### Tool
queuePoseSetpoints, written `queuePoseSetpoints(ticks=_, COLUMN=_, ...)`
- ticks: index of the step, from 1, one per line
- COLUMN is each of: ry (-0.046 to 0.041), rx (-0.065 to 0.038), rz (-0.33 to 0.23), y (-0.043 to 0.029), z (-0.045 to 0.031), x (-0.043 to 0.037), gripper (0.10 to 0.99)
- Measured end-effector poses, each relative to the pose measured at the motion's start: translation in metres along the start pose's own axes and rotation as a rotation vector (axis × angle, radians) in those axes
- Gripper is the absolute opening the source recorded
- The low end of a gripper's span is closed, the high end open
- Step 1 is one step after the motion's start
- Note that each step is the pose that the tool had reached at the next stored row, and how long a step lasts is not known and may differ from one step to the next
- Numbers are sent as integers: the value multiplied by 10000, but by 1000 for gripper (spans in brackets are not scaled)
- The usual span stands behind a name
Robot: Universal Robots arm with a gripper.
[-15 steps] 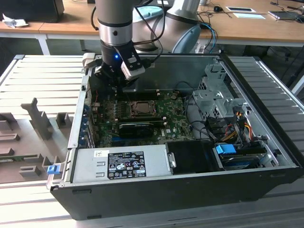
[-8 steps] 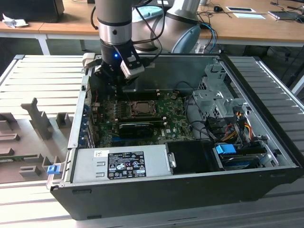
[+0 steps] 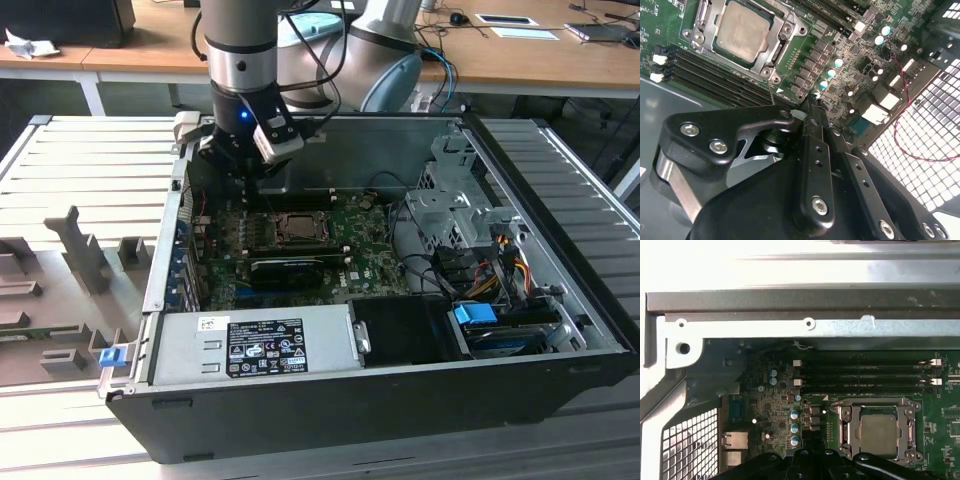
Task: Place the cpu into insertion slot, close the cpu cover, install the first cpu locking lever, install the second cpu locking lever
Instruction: 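Install the first cpu locking lever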
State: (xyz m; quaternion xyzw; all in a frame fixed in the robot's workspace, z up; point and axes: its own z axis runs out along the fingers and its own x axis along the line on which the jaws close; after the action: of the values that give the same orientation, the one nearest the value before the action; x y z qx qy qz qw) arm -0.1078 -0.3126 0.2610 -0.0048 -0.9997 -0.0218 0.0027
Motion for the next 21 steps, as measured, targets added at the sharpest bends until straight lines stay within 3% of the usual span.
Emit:
queuePoseSetpoints(ticks=4, ry=-1, rx=-1, rz=0, y=17, z=1, x=15, gripper=106)
queuePoseSetpoints(ticks=8, ry=-1, rx=-1, rz=1, y=111, z=5, x=17, gripper=106)
queuePoseSetpoints(ticks=17, ry=-1, rx=-1, rz=1, y=237, z=20, x=20, gripper=106)
queuePoseSetpoints(ticks=21, ry=0, rx=0, rz=1, y=246, z=20, x=20, gripper=106)
